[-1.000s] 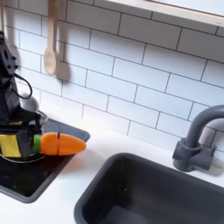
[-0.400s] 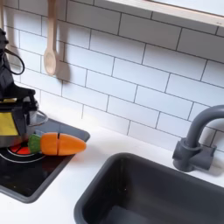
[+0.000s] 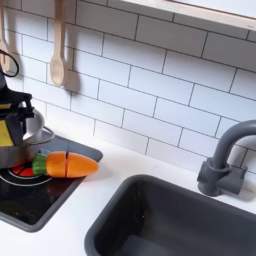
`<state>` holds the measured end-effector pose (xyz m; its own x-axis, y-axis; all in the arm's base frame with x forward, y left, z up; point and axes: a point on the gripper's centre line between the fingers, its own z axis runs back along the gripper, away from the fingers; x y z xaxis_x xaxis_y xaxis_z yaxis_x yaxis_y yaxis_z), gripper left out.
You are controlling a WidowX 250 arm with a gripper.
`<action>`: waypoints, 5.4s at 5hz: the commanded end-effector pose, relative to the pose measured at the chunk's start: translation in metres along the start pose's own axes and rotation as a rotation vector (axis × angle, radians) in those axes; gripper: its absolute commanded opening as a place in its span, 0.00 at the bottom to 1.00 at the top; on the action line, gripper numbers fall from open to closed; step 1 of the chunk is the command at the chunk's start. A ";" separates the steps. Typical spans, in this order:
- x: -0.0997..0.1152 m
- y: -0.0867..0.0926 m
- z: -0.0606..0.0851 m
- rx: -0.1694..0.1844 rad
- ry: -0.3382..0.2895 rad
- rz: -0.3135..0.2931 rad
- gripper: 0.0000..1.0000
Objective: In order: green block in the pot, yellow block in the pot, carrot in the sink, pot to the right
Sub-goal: 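Put the yellow block in the pot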
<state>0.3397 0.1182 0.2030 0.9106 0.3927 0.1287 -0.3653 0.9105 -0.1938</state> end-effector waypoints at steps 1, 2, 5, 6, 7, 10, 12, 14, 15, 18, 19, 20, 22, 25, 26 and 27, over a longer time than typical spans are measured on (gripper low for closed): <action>0.003 0.004 -0.002 0.000 0.004 0.019 0.00; 0.009 0.008 0.002 0.004 -0.008 0.027 0.00; 0.020 0.007 0.001 -0.001 0.002 0.027 0.00; 0.028 0.007 0.004 0.006 -0.005 0.023 0.00; 0.033 0.009 0.006 0.002 -0.010 0.028 0.00; 0.036 0.013 0.004 0.014 -0.015 0.023 0.00; 0.035 0.017 0.009 0.037 -0.069 0.042 0.00; 0.041 0.030 0.000 0.048 -0.063 0.077 0.00; 0.038 0.032 0.001 0.063 -0.065 0.086 0.00; 0.044 0.027 0.003 0.055 -0.081 0.086 1.00; 0.039 0.027 0.002 0.054 -0.069 0.080 1.00; 0.036 0.026 -0.003 0.058 -0.060 0.077 1.00; 0.029 0.017 0.004 0.053 -0.078 0.060 1.00; 0.020 -0.007 0.002 0.036 -0.066 0.005 1.00; 0.016 -0.017 -0.002 0.036 -0.065 0.007 1.00; 0.011 -0.021 -0.002 0.072 -0.105 0.042 1.00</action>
<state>0.3565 0.1013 0.2071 0.8733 0.4327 0.2239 -0.4131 0.9013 -0.1306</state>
